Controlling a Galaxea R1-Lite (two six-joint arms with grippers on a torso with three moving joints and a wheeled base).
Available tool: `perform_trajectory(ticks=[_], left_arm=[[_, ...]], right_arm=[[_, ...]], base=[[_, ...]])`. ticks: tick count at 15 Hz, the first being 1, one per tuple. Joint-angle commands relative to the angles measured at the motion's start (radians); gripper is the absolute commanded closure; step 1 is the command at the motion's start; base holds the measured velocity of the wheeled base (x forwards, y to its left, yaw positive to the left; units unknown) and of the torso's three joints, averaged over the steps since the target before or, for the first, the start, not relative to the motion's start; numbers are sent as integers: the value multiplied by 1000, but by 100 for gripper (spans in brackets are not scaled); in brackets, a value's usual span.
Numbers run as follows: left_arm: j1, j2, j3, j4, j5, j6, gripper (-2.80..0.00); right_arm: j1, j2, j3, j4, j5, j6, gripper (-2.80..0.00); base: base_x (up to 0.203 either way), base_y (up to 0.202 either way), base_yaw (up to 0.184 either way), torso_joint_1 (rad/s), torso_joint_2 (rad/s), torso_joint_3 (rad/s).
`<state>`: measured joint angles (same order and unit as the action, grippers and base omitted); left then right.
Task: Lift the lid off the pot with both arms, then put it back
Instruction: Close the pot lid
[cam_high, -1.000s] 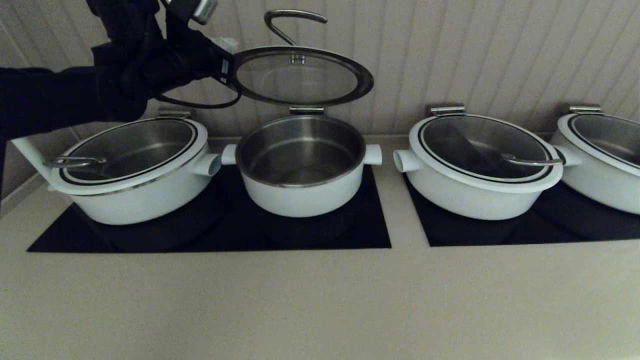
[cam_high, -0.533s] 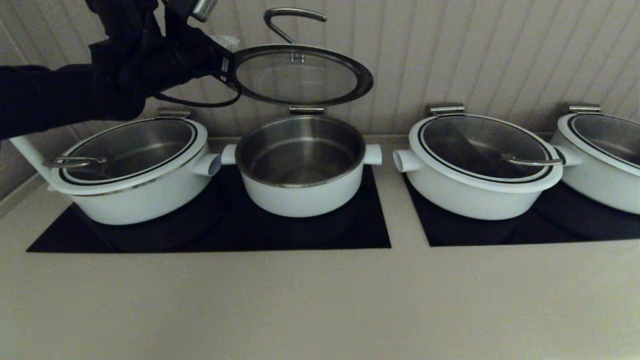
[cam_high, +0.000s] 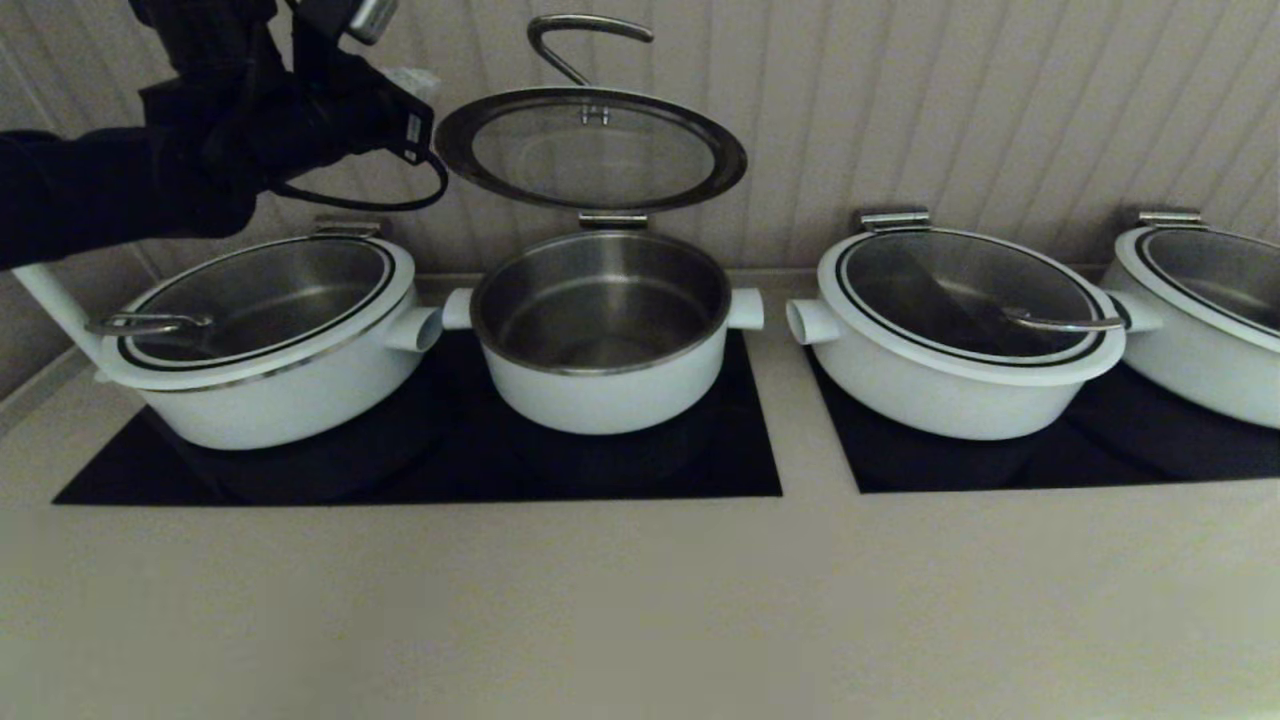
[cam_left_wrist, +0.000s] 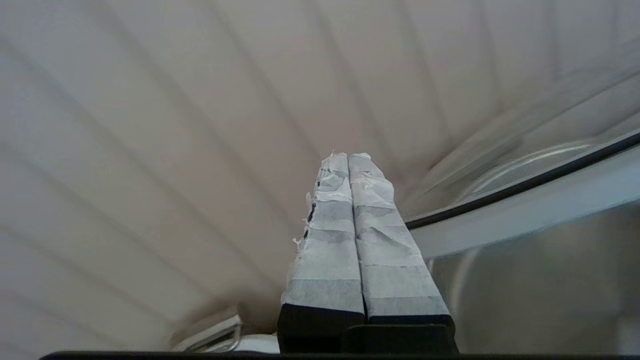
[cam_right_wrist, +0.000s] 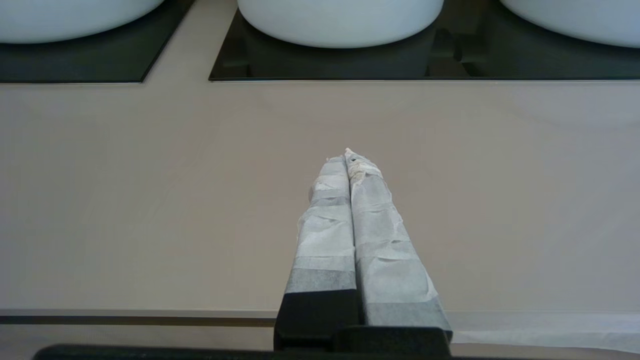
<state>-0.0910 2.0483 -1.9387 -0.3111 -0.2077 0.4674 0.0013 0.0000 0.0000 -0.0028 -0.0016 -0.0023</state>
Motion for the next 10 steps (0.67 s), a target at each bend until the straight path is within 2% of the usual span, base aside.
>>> perform_trajectory(ticks=[1,6,10], left_arm=[[20,-11,0,-2,-4,0,0],[19,-38,8,4,-21,-3,0],[17,-111,144,-4,-23,2,0]], right_arm=[[0,0,0,0,0,-1,0],[0,0,0,0,0,-1,0],[0,0,0,0,0,-1,0]], base=[[0,0,0,0,0,0],[0,0,0,0,0,0],[0,0,0,0,0,0]])
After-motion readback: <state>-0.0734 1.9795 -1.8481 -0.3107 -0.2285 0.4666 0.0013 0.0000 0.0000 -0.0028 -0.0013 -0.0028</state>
